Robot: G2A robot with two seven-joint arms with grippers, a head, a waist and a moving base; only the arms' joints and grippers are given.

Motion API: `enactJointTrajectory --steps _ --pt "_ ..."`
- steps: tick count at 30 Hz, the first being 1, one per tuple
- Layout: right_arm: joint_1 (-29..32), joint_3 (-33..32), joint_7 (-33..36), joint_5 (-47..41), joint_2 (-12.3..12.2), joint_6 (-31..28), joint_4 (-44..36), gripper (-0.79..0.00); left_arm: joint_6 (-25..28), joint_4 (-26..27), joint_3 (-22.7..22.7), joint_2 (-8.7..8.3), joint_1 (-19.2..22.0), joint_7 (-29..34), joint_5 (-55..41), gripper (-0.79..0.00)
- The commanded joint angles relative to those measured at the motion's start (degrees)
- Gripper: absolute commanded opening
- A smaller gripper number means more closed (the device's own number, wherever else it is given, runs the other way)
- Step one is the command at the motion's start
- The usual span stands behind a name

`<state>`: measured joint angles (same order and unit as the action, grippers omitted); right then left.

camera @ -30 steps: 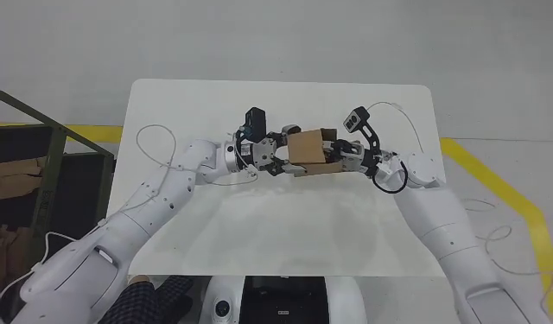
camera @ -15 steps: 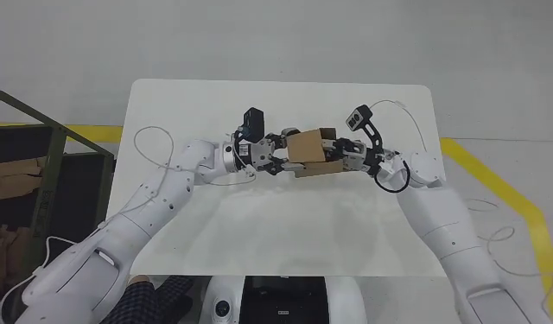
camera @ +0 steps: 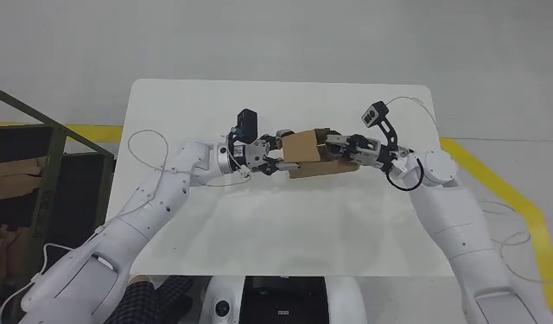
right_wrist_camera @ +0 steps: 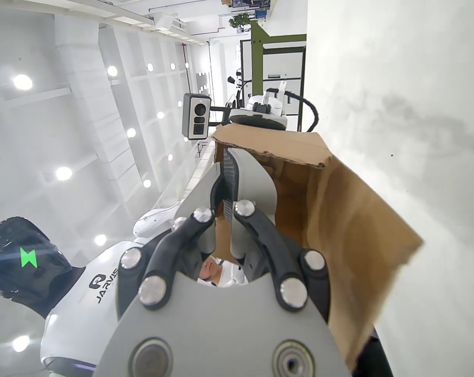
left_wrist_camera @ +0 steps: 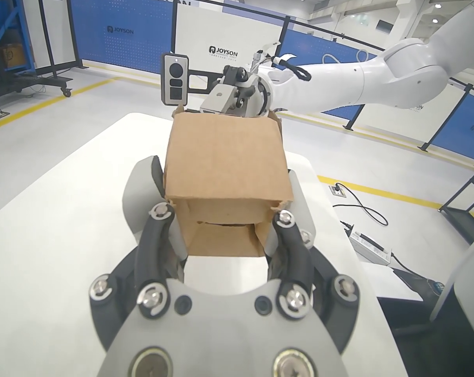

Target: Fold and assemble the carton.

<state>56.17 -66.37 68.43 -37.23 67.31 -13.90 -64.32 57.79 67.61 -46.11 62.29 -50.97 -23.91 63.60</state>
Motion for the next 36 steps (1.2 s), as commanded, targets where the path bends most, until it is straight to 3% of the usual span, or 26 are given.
enactJointTrajectory --steps 1,9,14,25,36 --pt "0.3 -1.0 -0.2 0.6 -0.3 0.0 -0.4 -0.785 0.1 0.1 -0.4 0.0 -0.2 -0.1 0.2 -0.357" --pt "2.1 -4.8 0.4 4.0 -1.8 1.6 -5.1 -0.785 0.2 0.1 -1.8 -0.02 -0.9 -0.2 1.8 -0.345" --pt "6.2 -5.5 3.0 5.3 -2.6 4.8 -13.2 -0.785 -0.3 0.0 -2.8 0.06 -0.9 -0.5 2.0 -0.243" --pt "13.6 -8.4 -2.1 11.7 -4.0 8.2 -21.8 -0.785 -0.3 0.0 -3.5 0.56 -1.2 -1.0 2.9 -0.308" --pt "10.7 -6.4 -3.9 11.7 -3.7 8.1 -17.4 -0.785 0.2 0.9 -3.8 0.92 -1.6 -1.0 2.9 -0.36"
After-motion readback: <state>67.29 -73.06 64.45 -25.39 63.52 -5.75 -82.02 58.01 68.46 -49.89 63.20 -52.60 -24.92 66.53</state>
